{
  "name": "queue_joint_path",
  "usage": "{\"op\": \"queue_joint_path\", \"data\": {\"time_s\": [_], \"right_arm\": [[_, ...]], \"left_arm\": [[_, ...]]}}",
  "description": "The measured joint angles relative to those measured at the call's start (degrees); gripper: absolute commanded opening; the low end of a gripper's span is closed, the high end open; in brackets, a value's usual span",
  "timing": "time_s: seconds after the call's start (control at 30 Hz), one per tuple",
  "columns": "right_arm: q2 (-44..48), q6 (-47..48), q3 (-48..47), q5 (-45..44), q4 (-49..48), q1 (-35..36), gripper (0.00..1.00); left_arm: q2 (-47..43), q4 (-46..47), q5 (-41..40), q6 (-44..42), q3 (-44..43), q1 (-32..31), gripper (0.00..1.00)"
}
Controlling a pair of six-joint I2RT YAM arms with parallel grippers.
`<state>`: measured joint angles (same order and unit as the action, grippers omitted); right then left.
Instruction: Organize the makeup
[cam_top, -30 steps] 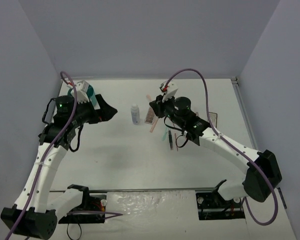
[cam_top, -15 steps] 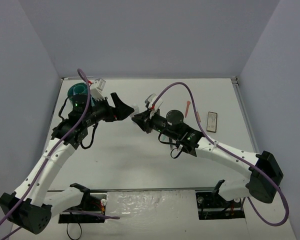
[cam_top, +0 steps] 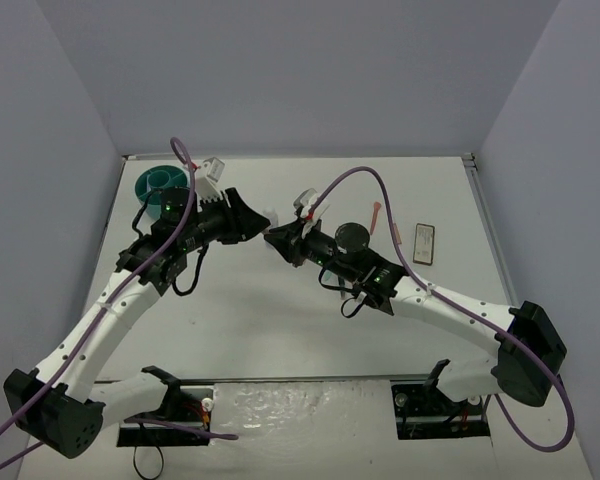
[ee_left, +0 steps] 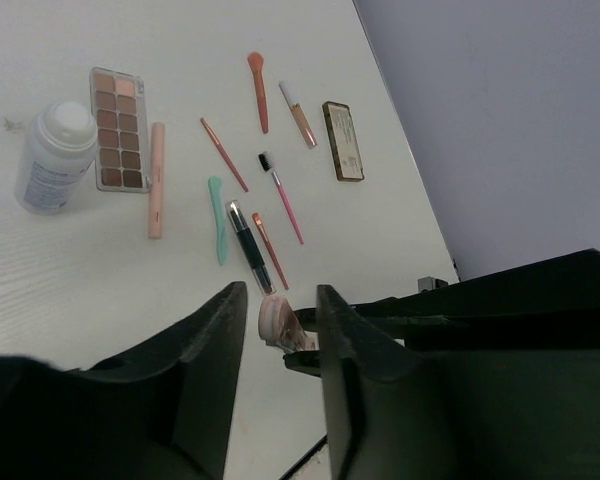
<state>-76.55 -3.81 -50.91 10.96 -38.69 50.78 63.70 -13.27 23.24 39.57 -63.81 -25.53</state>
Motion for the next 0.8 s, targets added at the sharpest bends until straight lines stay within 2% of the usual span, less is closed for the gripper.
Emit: {"op": "queue_joint_path", "data": {"time_s": [0.17, 0.2, 0.23, 0.43, 0.53, 0.73, 0.8], "right_arm": [[0.0, -0.2, 0.2, -0.1, -0.6, 0.0, 0.01], [0.0, -0.3, 0.3, -0.1, -0.7, 0.0, 0.04], [0.0, -0.4, 0.5, -0.1, -0.8, 0.0, 0.11], [0.0, -0.7, 0.9, -0.6, -1.1, 0.0, 0.76], [0.0, -0.7, 0.9, -1.7, -0.8, -0.1, 0.89], [1.2, -0.1, 0.9, -5.6, 4.7, -1.1, 1.00], [2.5, 0.2, 1.0, -7.3, 7.2, -1.8, 1.00]], "left_arm": [[1.3, 0.9, -0.1, 0.2, 0.0, -0.6, 0.02], [1.4, 1.1, -0.1, 0.3, 0.0, -0.8, 0.01], [1.4, 1.2, -0.2, 0.2, 0.1, -1.0, 0.00], [1.4, 1.1, -0.6, 0.0, 0.5, -1.4, 0.00], [1.4, 0.1, -1.9, -0.9, 0.4, -1.4, 0.00], [2.4, -9.6, -11.3, -7.0, -4.8, -0.8, 0.00], [3.2, -12.7, -15.6, -9.4, -8.1, 0.6, 0.00]]}}
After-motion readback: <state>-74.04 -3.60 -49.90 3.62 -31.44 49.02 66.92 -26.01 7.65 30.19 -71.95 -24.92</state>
